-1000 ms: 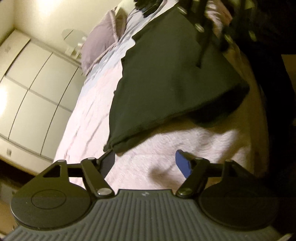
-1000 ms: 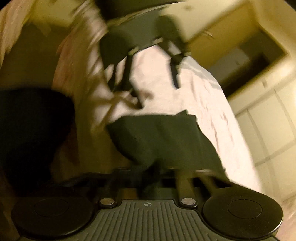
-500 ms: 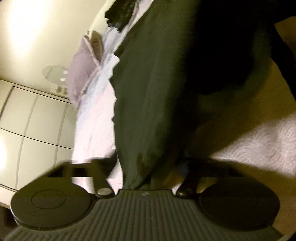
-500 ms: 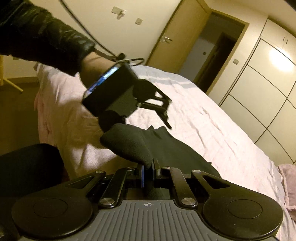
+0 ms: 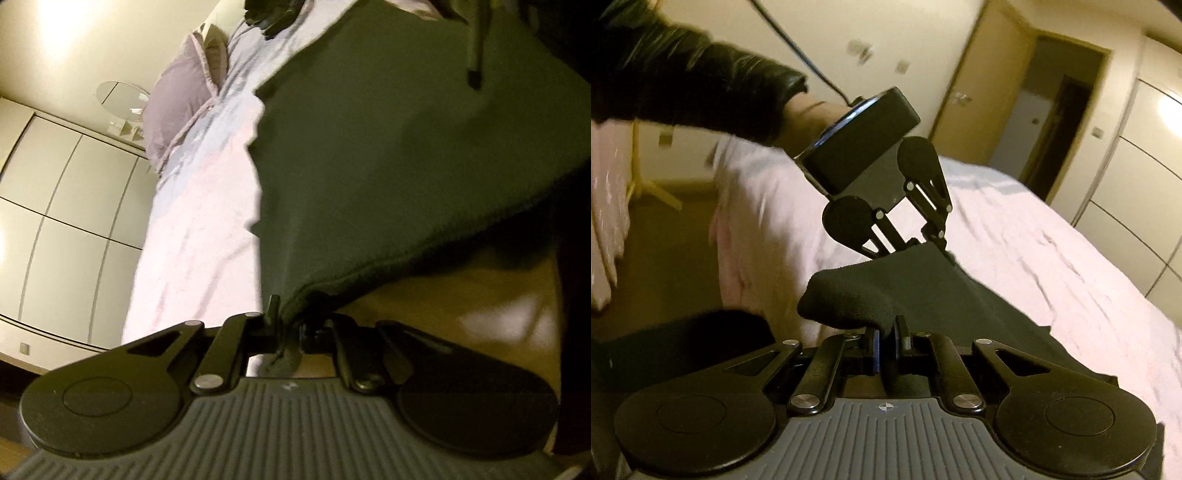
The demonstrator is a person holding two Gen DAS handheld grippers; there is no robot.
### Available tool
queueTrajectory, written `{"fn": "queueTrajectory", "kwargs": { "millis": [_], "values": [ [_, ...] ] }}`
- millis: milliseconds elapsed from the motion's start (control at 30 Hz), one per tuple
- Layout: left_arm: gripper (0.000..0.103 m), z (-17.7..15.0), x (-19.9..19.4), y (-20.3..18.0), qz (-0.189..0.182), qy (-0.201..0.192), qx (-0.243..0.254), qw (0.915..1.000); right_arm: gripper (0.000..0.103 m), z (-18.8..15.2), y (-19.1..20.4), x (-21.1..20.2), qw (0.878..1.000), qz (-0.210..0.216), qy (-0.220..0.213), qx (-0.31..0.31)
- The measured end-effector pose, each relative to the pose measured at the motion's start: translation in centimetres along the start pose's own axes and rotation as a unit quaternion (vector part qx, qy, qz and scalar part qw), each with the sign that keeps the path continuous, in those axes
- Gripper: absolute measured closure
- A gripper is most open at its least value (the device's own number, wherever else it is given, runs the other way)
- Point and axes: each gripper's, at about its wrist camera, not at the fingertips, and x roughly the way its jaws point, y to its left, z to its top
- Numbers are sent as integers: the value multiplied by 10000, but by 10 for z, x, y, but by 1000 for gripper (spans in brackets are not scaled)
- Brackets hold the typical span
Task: Fold clothes
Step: 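Grasp the folded sweater end with the right gripper and lift it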
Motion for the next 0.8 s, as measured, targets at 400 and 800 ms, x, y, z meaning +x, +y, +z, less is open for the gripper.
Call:
{"fn": "queueTrajectory", "kwargs": {
  "millis": [400, 800],
  "values": [
    [93, 191, 60, 98, 244, -691, 728, 9946, 97, -61, -115, -117, 9433, -1813, -1555, 2306],
    [75, 287, 246, 38, -1278, -813, 444, 9875, 97, -232, -199, -165, 8015, -2256, -816, 5478]
  ]
}}
